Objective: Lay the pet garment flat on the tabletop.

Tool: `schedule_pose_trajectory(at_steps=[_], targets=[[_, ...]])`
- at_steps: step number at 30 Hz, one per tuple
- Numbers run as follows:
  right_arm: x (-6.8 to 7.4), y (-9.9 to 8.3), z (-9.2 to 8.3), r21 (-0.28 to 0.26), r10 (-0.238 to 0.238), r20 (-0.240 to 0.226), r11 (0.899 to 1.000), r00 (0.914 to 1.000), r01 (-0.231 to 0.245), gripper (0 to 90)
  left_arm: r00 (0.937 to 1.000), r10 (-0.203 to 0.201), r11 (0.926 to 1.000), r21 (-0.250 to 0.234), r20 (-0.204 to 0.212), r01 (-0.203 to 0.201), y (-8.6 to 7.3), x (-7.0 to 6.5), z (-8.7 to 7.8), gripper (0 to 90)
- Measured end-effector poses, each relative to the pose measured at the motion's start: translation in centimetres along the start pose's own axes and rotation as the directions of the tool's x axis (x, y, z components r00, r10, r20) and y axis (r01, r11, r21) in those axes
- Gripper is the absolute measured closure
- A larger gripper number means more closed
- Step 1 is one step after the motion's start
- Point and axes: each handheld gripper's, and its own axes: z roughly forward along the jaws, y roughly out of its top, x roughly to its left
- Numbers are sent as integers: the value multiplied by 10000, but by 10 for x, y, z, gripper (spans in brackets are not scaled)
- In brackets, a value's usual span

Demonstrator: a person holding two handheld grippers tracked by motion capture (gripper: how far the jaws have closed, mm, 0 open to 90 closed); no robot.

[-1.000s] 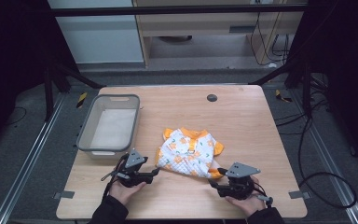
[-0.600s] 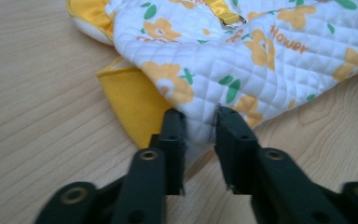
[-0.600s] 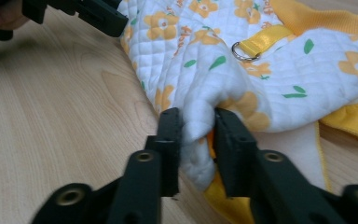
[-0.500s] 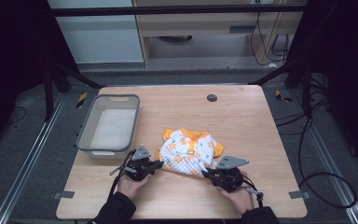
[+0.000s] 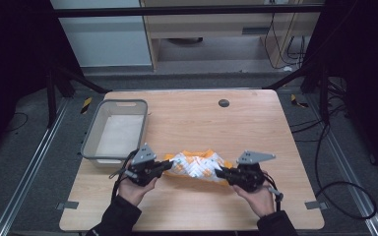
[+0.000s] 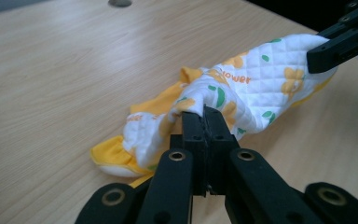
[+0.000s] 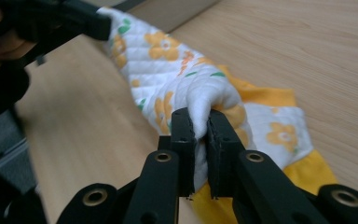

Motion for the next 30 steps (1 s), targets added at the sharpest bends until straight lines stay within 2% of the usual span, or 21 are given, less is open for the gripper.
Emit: schedule_pose_trajectory(at_steps=[2, 3, 5, 6, 7, 8, 9, 10, 11, 12, 14, 16, 19, 22, 26, 28, 30], targets=[[-18, 8, 16, 107, 768, 521, 9969, 9957, -774, 793, 9975, -94, 9979, 630, -705, 138, 7, 11, 24, 894], [-35, 11, 35, 324, 1096, 1285, 9929, 9856, -1146, 773, 9937, -306, 9948, 937, -1079, 408, 7, 21, 45, 892], [-47, 8, 51, 560, 1245, 1849, 9890, 9748, -1370, 752, 9878, -645, 9915, 1028, -1417, 795, 2, 29, 64, 887], [-47, 8, 51, 560, 1245, 1849, 9890, 9748, -1370, 752, 9878, -645, 9915, 1028, -1417, 795, 2, 29, 64, 885], [-57, 2, 66, 769, 1027, 2420, 9892, 9648, -1246, 726, 9834, -913, 9895, 967, -1567, 1072, -5, 34, 76, 877], [-57, 2, 66, 769, 1027, 2420, 9892, 9648, -1246, 726, 9834, -913, 9895, 967, -1567, 1072, -5, 34, 76, 846], [-59, 0, 69, 749, 944, 2513, 9904, 9633, -1166, 712, 9805, -1089, 9883, 878, -1639, 1244, -8, 36, 78, 846], [-59, -3, 70, 515, 810, 2613, 9939, 9618, -977, 674, 9788, -1112, 9886, 816, -1719, 1266, -10, 37, 76, 708], [-58, -3, 68, 498, 727, 2647, 9948, 9616, -889, 653, 9788, -1112, 9886, 816, -1719, 1266, -10, 37, 76, 647], [-58, -3, 68, 498, 727, 2647, 9948, 9616, -889, 653, 9787, -1062, 9900, 735, -1758, 1206, -10, 37, 70, 647], [-53, 1, 56, 251, 255, 2733, 9991, 9616, -336, 592, 9827, -1071, 9928, 378, -1513, 1140, -9, 37, 50, 512], [-50, 5, 40, -29, 139, 2750, 9999, 9613, -136, 543, 9868, -888, 9956, 186, -1352, 921, -10, 34, 29, 443], [-45, 5, 17, -346, -119, 2753, 9992, 9613, 223, 503, 9900, -583, 9978, 241, -1287, 619, -19, 27, 7, 393], [-41, -4, -2, -338, -362, 2711, 9983, 9619, 471, 461, 9890, -62, 9971, 746, -1475, 174, -37, 19, 0, 375], [-38, -27, -12, 95, -475, 2526, 9989, 9664, 466, 422, 9880, 21, 9940, 1083, -1542, 148, -61, 16, 6, 371], [-37, -40, -11, 332, -595, 2383, 9980, 9694, 531, 415, 9861, 216, 9894, 1450, -1650, 26, -64, 15, 12, 374], [-37, -48, -7, 690, -670, 2271, 9962, 9716, 526, 415, 9853, 236, 9899, 1417, -1693, 7, -64, 15, 17, 378]])
